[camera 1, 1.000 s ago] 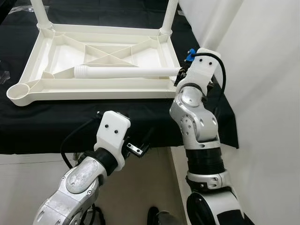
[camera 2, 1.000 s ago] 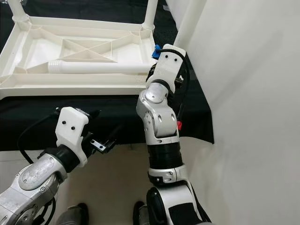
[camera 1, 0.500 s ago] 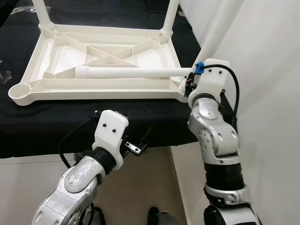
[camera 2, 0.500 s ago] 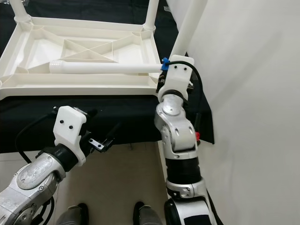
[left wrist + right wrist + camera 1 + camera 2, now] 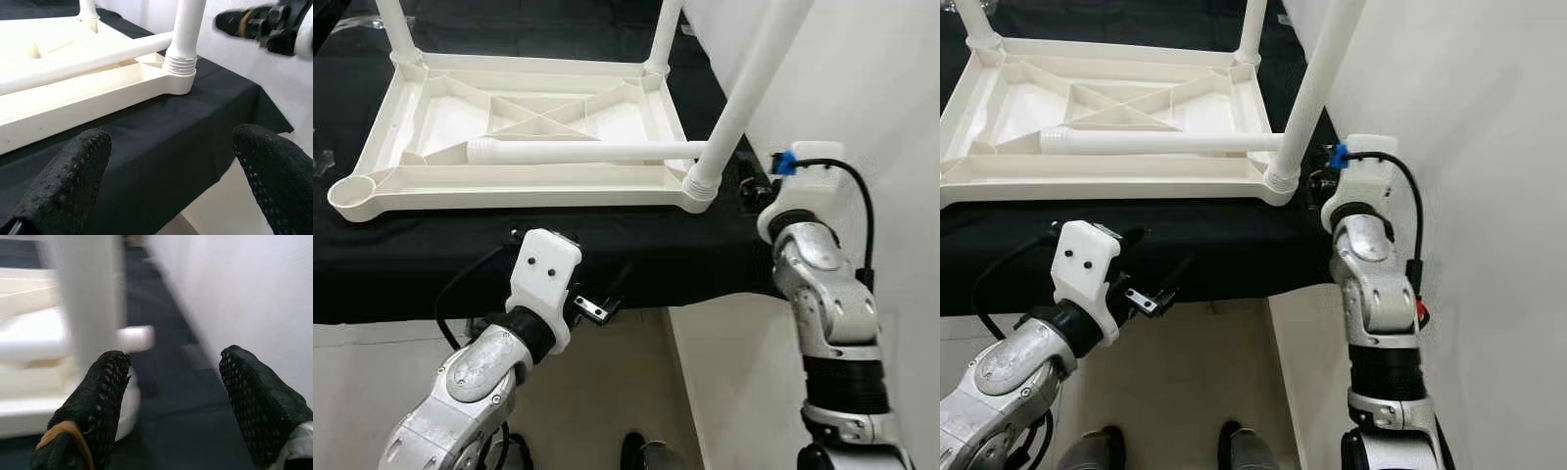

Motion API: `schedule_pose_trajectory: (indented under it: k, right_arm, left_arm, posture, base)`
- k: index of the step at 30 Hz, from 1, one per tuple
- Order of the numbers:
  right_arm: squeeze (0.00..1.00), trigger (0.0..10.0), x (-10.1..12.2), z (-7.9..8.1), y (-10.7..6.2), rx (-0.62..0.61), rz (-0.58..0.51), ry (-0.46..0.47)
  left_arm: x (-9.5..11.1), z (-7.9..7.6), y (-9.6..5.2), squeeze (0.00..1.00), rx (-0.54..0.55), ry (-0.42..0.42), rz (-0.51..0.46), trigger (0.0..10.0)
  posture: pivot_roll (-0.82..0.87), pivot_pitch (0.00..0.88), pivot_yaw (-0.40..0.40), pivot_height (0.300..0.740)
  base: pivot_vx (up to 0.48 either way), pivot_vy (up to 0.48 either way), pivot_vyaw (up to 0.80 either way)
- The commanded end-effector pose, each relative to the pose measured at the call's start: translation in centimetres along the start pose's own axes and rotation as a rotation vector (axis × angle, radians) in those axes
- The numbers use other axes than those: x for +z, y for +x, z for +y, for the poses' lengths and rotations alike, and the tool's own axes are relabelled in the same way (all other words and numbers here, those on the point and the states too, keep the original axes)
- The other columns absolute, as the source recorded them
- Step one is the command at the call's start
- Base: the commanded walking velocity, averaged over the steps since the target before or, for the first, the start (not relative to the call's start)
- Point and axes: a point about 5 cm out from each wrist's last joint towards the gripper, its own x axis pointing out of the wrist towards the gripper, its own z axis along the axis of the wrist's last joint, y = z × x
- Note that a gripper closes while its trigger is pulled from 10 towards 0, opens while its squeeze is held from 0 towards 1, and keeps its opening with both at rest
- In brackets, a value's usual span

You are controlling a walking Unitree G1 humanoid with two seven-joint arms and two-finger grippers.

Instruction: Building children table

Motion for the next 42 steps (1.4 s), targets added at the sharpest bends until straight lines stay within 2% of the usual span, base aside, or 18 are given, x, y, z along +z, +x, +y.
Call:
schedule_pose_trajectory:
  k: [1, 4, 6, 9, 14, 24, 30, 33, 39, 42]
  right_arm:
    - [0.0, 10.0, -1.5, -0.4, 0.1, 0.06, 0.06, 0.029]
    - [0.0, 10.0, -2.7, -1.4, 1.0, 0.126, 0.129, -0.008]
    - [0.0, 10.0, -2.8, -2.1, 1.2, 0.114, 0.119, -0.094]
    - [0.0, 10.0, -3.1, -2.1, 1.5, 0.103, 0.125, -0.237]
    - [0.0, 10.0, -3.4, -1.9, 2.0, 0.067, 0.121, -0.307]
    - [0.0, 10.0, -3.7, -1.6, 2.8, 0.016, 0.102, -0.343]
    - [0.0, 10.0, -3.9, -0.2, 3.7, -0.031, 0.081, -0.417]
    - [0.0, 10.0, -4.0, 0.2, 4.0, -0.064, 0.067, -0.421]
    - [0.0, 10.0, -3.8, -0.1, 4.4, -0.132, 0.057, -0.436]
    - [0.0, 10.0, -3.7, -0.9, 4.8, -0.162, 0.066, -0.443]
  left_arm:
    - [-0.4, -0.1, 0.0, 0.0, -0.007, -0.005, 0.015, 10.0]
    - [-0.4, -0.1, 0.0, 0.0, -0.008, -0.005, 0.016, 10.0]
    - [-0.4, -0.1, 0.0, 0.0, -0.008, -0.005, 0.016, 10.0]
    - [-0.2, 0.0, 0.0, 0.0, -0.007, -0.003, 0.011, 10.0]
    - [-0.1, -0.1, 0.0, 0.0, -0.009, -0.003, 0.008, 10.0]
    - [0.0, 0.0, -0.1, 0.0, -0.006, -0.001, 0.004, 10.0]
    - [0.1, -0.2, 0.0, 0.0, -0.011, -0.002, 0.002, 10.0]
    - [0.3, -0.3, 0.0, 0.0, -0.013, -0.004, -0.002, 10.0]
    - [0.3, -0.3, -0.1, 0.0, -0.013, -0.005, -0.001, 10.0]
    - [0.3, -0.3, -0.4, 0.0, -0.009, -0.003, 0.006, 10.0]
  posture:
    - [0.04, 0.231, -0.128, 0.74]
    - [0.04, 0.231, -0.129, 0.74]
    - [0.04, 0.231, -0.129, 0.74]
    - [0.04, 0.232, -0.129, 0.74]
    - [0.05, 0.234, -0.129, 0.74]
    - [0.05, 0.239, -0.129, 0.74]
    - [0.06, 0.249, -0.124, 0.74]
    - [0.06, 0.251, -0.126, 0.74]
    - [0.07, 0.26, -0.128, 0.74]
    - [0.07, 0.26, -0.127, 0.74]
  base:
    - [0.0, 0.0, 0.0]
    - [0.0, 0.0, 0.0]
    - [0.0, 0.0, 0.0]
    - [0.0, 0.0, 0.0]
    - [0.0, 0.0, 0.0]
    - [0.0, 0.0, 0.0]
    - [0.0, 0.0, 0.0]
    - [0.0, 0.0, 0.0]
    - [0.0, 0.0, 0.0]
    - [0.0, 0.0, 0.0]
